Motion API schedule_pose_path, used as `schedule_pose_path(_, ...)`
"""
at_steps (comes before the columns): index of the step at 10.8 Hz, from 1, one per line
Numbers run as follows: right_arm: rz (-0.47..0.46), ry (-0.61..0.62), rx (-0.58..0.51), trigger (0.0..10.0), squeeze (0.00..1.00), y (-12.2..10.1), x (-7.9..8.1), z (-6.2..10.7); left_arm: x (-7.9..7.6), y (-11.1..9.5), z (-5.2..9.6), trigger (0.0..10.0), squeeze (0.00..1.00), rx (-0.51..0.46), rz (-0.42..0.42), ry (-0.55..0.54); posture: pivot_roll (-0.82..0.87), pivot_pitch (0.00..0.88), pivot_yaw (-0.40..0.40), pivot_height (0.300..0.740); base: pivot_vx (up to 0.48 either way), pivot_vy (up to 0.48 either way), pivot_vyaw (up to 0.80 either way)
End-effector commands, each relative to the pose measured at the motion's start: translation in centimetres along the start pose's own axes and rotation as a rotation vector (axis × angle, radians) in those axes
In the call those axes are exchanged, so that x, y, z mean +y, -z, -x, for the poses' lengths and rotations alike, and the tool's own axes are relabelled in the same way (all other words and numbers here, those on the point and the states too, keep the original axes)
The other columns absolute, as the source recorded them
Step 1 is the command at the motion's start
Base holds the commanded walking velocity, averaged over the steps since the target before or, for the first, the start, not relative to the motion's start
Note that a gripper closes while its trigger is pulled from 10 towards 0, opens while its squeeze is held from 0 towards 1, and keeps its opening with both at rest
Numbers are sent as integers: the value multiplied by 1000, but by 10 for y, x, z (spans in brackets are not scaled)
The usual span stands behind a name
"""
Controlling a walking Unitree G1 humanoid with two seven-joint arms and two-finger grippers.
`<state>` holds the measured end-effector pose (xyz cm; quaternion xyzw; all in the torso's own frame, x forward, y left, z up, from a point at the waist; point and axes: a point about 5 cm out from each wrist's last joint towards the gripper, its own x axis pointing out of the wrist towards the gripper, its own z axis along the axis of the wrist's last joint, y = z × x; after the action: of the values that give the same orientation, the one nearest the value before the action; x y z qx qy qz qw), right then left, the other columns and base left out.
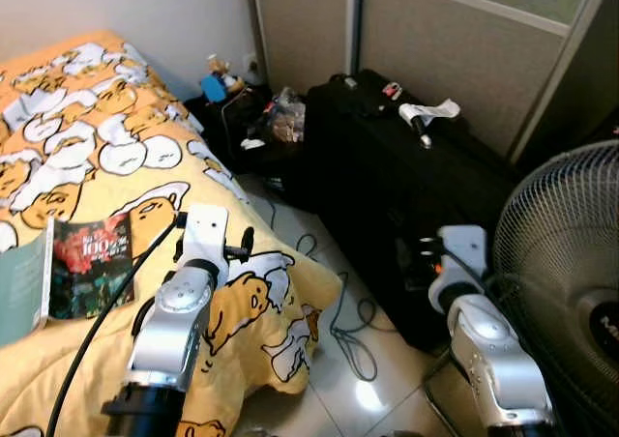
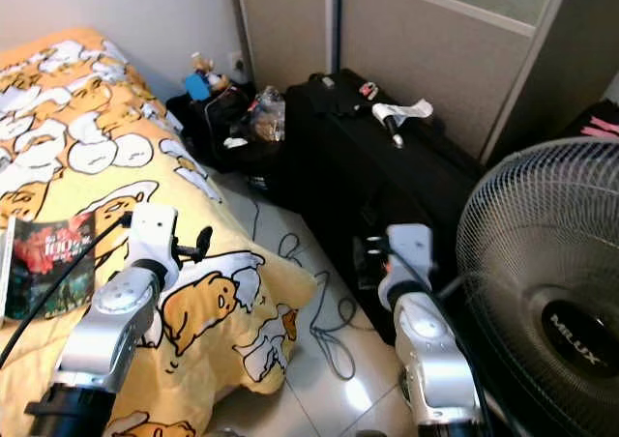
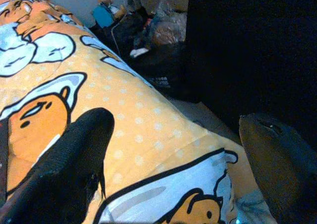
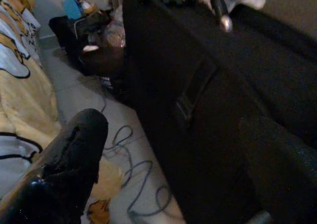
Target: Clean up the room
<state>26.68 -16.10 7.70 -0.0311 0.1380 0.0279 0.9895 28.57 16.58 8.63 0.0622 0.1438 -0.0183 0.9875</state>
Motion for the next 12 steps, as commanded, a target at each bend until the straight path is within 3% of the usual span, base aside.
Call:
schedule_pose_path(1,39,16,-31,10000,1000,-6,2,-2,9,-7,3,10000,0,-54,17,-55,-99,0,39,740,0,0,638)
schedule_pose_path(4,51,-33,-71,10000,1000,-17,-2,-7,11,4,15,10000,0,-27,20,-97,-66,0,-45,740,0,0,800)
schedule_pose_path(6,53,41,-77,10000,1000,-17,-10,-10,10,1,21,10000,0,-67,-12,-102,-51,0,-62,740,0,0,400)
schedule_pose_path(7,3,115,-85,10000,1000,-14,-15,-8,9,-6,18,10000,0,-80,-56,-90,-57,0,-37,740,0,0,0)
schedule_pose_path(10,-36,213,-90,10000,1000,-5,-20,0,5,-16,8,10000,0,-92,-81,-39,-94,0,29,740,0,369,0)
schedule_pose_path(11,-129,139,-82,10000,1000,-4,-15,4,4,-17,7,10000,0,-90,-74,-29,-99,0,36,740,0,386,0)
schedule_pose_path(12,-132,126,-95,10000,1000,-5,-13,5,4,-16,7,10000,0,-86,-73,-30,-105,0,46,740,0,304,0)
